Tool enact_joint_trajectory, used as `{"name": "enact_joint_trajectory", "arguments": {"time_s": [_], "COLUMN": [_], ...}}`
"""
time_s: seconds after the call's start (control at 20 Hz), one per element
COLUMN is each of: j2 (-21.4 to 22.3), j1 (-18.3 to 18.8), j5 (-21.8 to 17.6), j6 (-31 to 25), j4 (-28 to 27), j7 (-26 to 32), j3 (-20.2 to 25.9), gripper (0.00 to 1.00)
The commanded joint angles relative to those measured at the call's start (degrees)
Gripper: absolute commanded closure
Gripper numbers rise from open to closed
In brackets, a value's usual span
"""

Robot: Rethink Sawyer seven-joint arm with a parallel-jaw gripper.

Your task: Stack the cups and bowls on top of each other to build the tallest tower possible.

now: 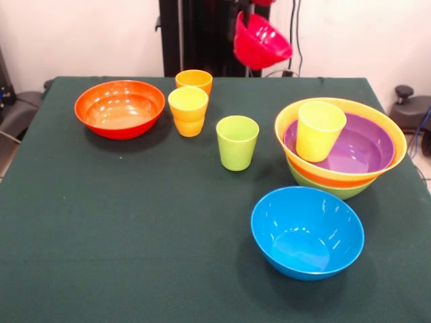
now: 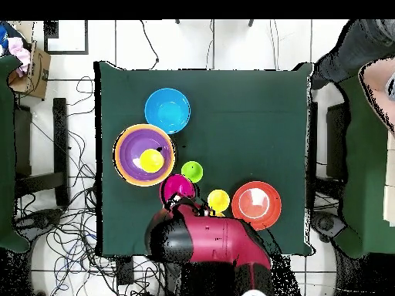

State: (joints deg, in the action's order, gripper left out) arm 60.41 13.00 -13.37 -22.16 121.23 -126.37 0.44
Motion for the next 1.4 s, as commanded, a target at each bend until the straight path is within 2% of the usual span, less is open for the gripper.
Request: {"name": "enact_joint_trajectory", "arguments": {"time_s": [0.05,0.45,0.8,0.95,1.4], "j2": [4.6,2.2,-2.6,-5.5,-11.1], "j1": [-2.5,-6.2,-10.0,-11.4,-13.0], "j5": [4.4,6.4,6.8,6.2,5.6], "j6": [-11.5,-14.4,-10.2,-9.1,-4.8], "j4": [-3.1,-9.9,-13.6,-16.8,-21.0], "j7": [0.8,-4.0,-7.9,-9.0,-8.9], "j3": [7.1,6.5,3.8,2.4,-0.2], "gripper": [1.00,1.00,1.00,1.00,1.00]}}
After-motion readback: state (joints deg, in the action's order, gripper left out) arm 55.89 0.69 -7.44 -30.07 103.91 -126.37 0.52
